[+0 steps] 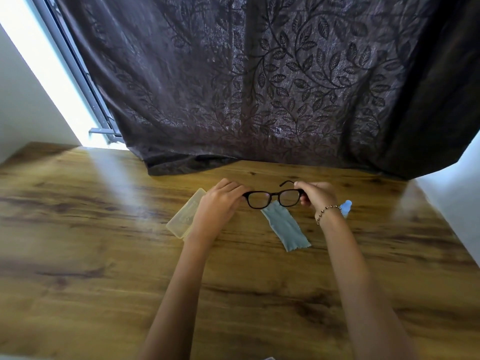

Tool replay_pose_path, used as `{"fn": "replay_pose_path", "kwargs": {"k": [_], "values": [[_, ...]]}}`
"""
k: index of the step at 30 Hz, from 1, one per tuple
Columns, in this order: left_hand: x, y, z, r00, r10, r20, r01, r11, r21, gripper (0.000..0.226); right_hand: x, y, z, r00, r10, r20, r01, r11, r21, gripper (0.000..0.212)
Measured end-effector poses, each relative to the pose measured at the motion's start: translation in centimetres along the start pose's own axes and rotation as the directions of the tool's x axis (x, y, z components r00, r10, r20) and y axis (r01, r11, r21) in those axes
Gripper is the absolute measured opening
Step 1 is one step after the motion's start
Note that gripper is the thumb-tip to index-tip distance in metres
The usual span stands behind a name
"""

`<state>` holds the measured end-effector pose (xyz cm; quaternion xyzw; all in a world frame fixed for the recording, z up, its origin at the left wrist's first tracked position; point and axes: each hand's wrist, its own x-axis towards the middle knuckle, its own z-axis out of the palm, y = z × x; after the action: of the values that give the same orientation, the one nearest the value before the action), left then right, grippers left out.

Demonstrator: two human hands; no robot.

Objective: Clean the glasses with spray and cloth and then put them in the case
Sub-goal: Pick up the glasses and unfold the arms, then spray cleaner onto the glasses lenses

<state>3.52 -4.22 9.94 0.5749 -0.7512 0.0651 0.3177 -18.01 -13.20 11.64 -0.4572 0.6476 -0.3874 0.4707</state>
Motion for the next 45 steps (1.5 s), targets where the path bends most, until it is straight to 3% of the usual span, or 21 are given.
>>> {"fn": "replay_pose_path", "kwargs": {"k": [6, 10, 14, 16, 18, 19, 23, 25, 34, 37, 39, 42, 45], "values": [[0.7, 0.8, -0.7, 0.992, -0.097, -0.079, 0.096, 0.995, -0.023, 0.035, 0.5, -0.9, 0.4, 0.999, -0.023, 0.029, 0.020, 0.995, 0.100, 0.018], [1.2, 1.3, -0.7, 0.965, -0.208, -0.159, 0.194, 0.976, -0.096, 0.027, 0.0, -0.2, -0.2, 0.963, -0.239, -0.121, 0.236, 0.971, -0.043, 0.020], [1.2, 1.6, 0.0, 0.930, -0.316, -0.185, 0.292, 0.945, -0.147, 0.016, 0.3, 1.9, -2.3, 0.748, -0.597, -0.290, 0.514, 0.797, -0.317, 0.019], [1.1, 1.8, 0.4, 0.929, -0.316, -0.194, 0.289, 0.945, -0.152, 0.015, 0.8, 3.3, -3.9, 0.609, -0.735, -0.298, 0.567, 0.666, -0.485, 0.016], [1.0, 2.0, 0.6, 0.929, -0.316, -0.192, 0.289, 0.945, -0.156, 0.015, 0.8, 4.7, -5.5, 0.549, -0.785, -0.288, 0.571, 0.604, -0.556, 0.019], [0.9, 2.0, 0.7, 0.929, -0.323, -0.182, 0.298, 0.942, -0.153, 0.016, 0.6, 5.4, -6.1, 0.564, -0.776, -0.282, 0.564, 0.612, -0.555, 0.025], [0.5, 1.6, 1.4, 0.917, -0.369, -0.150, 0.345, 0.924, -0.164, 0.017, -0.8, 8.0, -7.4, 0.781, -0.594, -0.192, 0.464, 0.758, -0.458, 0.063], [0.3, 1.5, 1.6, 0.910, -0.392, -0.134, 0.368, 0.913, -0.176, 0.017, -1.1, 9.1, -7.3, 0.840, -0.522, -0.149, 0.413, 0.792, -0.450, 0.075], [-0.7, 1.1, 1.7, 0.915, -0.389, -0.107, 0.370, 0.914, -0.164, 0.020, -0.4, 9.8, -6.4, 0.882, -0.440, -0.167, 0.371, 0.869, -0.327, 0.060], [-0.9, 0.9, 1.7, 0.911, -0.397, -0.113, 0.375, 0.911, -0.173, 0.020, -1.3, 8.4, -5.8, 0.874, -0.445, -0.195, 0.428, 0.895, -0.123, 0.054], [-0.9, 0.7, 1.8, 0.911, -0.394, -0.118, 0.372, 0.911, -0.177, 0.019, -2.2, 7.3, -5.4, 0.900, -0.406, -0.159, 0.426, 0.897, 0.118, 0.050], [-1.0, 0.6, 1.9, 0.914, -0.388, -0.117, 0.363, 0.913, -0.186, 0.018, -3.7, 5.4, -4.6, 0.945, -0.326, 0.000, 0.287, 0.832, 0.475, 0.042], [-1.1, 0.7, 1.7, 0.921, -0.374, -0.113, 0.349, 0.917, -0.195, 0.020, -5.5, 3.7, -3.8, 0.932, -0.326, 0.161, 0.158, 0.762, 0.628, 0.038]]}}
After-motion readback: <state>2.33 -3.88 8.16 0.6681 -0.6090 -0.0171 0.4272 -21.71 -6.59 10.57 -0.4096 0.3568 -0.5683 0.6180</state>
